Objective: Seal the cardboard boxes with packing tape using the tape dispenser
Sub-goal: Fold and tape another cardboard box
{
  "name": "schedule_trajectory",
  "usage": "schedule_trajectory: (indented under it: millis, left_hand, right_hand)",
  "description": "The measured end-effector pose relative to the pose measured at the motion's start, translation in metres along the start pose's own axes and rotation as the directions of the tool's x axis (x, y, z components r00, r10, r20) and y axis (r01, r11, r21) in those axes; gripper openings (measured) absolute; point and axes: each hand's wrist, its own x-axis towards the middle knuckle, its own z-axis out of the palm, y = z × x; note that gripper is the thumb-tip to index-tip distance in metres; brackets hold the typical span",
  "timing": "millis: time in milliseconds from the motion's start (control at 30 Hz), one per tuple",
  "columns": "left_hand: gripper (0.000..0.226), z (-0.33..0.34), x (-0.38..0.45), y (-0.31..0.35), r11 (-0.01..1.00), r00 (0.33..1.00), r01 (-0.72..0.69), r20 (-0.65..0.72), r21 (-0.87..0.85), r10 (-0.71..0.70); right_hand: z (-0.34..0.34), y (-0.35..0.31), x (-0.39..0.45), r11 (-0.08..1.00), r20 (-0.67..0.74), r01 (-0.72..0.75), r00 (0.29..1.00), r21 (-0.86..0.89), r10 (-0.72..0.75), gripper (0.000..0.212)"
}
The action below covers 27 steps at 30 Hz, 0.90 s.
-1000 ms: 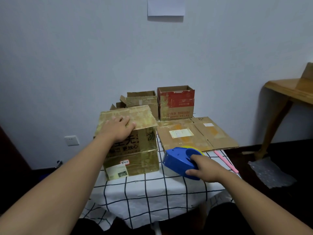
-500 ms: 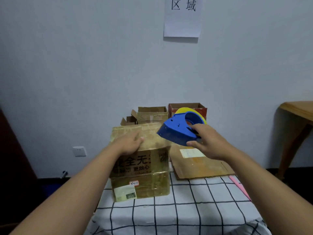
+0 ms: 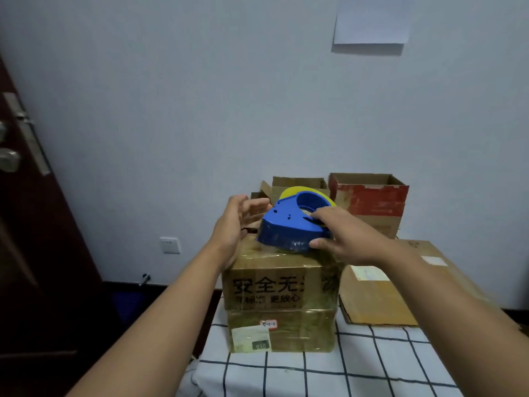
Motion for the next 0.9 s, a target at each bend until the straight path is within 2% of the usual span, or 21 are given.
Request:
schedule_trajectory:
  millis: [100,333,533,633,700,900]
  left_hand:
    - [0.039,-0.007,-0.004,-0.004,0.998,1.000,-0.011,0.002,0.062,0.011]
    - [0.021,-0.010,-0.004,-0.005,0.961,0.999,-0.042,0.007,0.273,0.041]
    - [0.018,-0.007,0.000,-0.005,0.929,0.992,-0.067,-0.077,0.365,0.102]
    - [0.020,-0.007,0.001,-0.004,0.933,0.987,-0.076,-0.108,0.352,0.121]
    - [0.022,-0.007,0.002,-0.004,0.941,0.989,-0.075,-0.096,0.331,0.113]
    - [0.020,-0.008,0.012,-0.007,0.947,0.998,0.037,-0.059,0.318,-0.019]
  right_hand:
    - [0.003,0.001,0.003,1.000,0.025,-0.009,1.000,0.017,0.008,0.037]
    - [0.001,0.002,0.004,0.995,0.059,-0.044,0.997,0.088,0.039,0.033]
    - [-0.003,0.001,0.005,0.994,0.068,-0.040,0.997,0.106,0.033,0.032]
    - [-0.014,-0.002,0.007,0.989,0.088,-0.044,0.996,0.143,0.031,0.035]
    - [-0.025,-0.003,0.010,0.975,0.099,-0.039,0.995,0.217,0.018,0.030]
    - [-0.048,-0.007,0.027,0.933,0.130,-0.127,0.988,0.337,0.088,0.023]
